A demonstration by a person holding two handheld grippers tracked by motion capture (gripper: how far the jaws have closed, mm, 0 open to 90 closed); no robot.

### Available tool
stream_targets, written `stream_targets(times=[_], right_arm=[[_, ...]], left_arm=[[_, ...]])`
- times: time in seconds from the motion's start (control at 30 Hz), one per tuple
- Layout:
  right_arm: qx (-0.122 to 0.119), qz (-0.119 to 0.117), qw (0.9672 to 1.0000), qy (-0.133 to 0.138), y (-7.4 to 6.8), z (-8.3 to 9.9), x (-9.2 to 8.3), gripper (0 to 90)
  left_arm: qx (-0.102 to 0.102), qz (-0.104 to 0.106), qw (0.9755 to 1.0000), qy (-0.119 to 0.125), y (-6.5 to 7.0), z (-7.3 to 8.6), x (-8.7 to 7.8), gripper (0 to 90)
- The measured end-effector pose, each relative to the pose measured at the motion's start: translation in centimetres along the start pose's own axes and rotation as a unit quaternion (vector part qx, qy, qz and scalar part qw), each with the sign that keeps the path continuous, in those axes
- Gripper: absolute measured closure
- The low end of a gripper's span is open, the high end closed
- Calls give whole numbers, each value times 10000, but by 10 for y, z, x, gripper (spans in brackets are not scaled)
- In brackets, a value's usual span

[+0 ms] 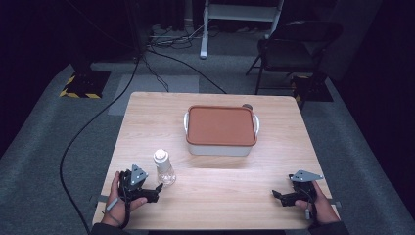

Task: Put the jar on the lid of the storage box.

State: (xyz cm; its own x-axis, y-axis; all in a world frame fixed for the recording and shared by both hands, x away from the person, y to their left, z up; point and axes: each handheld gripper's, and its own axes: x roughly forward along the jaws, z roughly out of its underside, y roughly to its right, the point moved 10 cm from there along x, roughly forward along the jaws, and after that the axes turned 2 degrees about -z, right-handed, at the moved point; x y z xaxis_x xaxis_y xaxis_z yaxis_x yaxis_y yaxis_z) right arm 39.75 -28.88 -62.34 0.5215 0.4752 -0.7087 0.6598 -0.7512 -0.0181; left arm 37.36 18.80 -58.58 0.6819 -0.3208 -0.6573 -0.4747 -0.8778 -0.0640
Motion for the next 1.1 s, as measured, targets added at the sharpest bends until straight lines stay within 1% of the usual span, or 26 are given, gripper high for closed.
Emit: stream_targets(times=[0.07,0.13,0.2,0.33,0.57,0.63,0.67,0.83,0.93,1.1], right_arm=[[0,2,10000,0,0,0,0,0],[-5,-2,10000,-1,0,0,0,0],[-9,-6,10000,-3,0,0,0,0],[-14,-9,10000,-3,0,0,0,0],[-15,-13,10000,-3,0,0,0,0],[-15,-13,10000,-2,0,0,0,0],[-15,-13,10000,-3,0,0,0,0],[-14,-13,10000,-3,0,0,0,0],[-15,-12,10000,-2,0,0,0,0],[-14,-12,10000,-3,0,0,0,0]], left_arm=[[-45,1,10000,51,0,-3,-1,21],[-17,-3,10000,86,0,-5,-2,21],[-32,-1,9999,115,0,-7,-2,20],[-17,7,9999,126,0,-8,-1,20],[-57,-16,9997,233,-1,-14,-2,20],[-4,-8,9997,243,-1,-16,-2,20],[-14,-4,9997,264,-1,-17,-1,20],[13,3,9996,280,-2,-20,0,20],[-12,12,9996,299,-2,-22,0,20],[44,53,9997,246,-1,-22,3,16]])
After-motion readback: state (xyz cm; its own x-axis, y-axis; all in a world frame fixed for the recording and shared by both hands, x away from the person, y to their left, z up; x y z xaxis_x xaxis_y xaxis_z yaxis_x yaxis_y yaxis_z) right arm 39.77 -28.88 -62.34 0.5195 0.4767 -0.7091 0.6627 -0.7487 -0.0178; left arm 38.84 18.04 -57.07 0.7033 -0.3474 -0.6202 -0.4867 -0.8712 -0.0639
